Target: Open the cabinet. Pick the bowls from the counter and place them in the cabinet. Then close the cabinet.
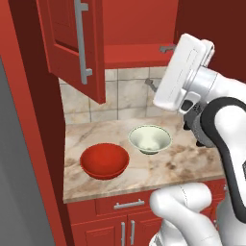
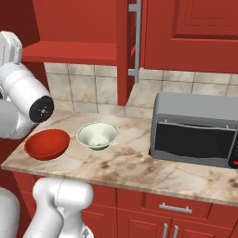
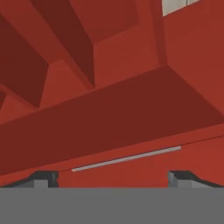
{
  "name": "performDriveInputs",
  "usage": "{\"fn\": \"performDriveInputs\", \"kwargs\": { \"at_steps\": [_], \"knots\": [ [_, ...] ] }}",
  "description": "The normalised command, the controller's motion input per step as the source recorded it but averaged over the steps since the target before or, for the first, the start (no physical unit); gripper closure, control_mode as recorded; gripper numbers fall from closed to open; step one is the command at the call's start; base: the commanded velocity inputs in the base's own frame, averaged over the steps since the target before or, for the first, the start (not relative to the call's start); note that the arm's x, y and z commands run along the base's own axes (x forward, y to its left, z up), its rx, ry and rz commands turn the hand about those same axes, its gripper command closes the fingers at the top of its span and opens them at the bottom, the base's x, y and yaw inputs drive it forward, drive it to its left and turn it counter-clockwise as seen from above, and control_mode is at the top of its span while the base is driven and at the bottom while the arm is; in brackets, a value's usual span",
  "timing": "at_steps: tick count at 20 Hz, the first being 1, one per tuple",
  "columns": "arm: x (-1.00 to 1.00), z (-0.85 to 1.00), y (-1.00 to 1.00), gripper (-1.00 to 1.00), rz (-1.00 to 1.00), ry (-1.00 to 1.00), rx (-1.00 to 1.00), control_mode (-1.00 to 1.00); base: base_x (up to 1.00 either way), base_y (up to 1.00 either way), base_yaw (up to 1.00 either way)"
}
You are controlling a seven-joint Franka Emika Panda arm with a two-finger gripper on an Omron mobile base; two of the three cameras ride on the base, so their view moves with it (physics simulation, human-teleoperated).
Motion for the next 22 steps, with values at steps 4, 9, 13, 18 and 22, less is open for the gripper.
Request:
{"fn": "performDriveInputs", "kwargs": {
  "at_steps": [4, 9, 13, 18, 22],
  "knots": [
    [0.33, 0.00, 0.18, -1.00, 0.06, 0.00, 0.00, -1.00, 0.00, 0.00, 0.00],
    [0.42, 0.00, 0.23, -1.00, 0.06, 0.00, -0.03, -1.00, 0.00, 0.00, 0.00],
    [0.45, 0.00, 0.27, -1.00, 0.10, 0.00, -0.01, -1.00, 0.00, 0.00, 0.00],
    [0.44, 0.00, 0.40, -1.00, 0.12, 0.02, 0.00, -1.00, 0.00, 0.00, 0.00],
    [0.38, -0.05, 0.54, -1.00, 0.15, 0.03, 0.05, -1.00, 0.00, 0.00, 0.00]
  ]
}}
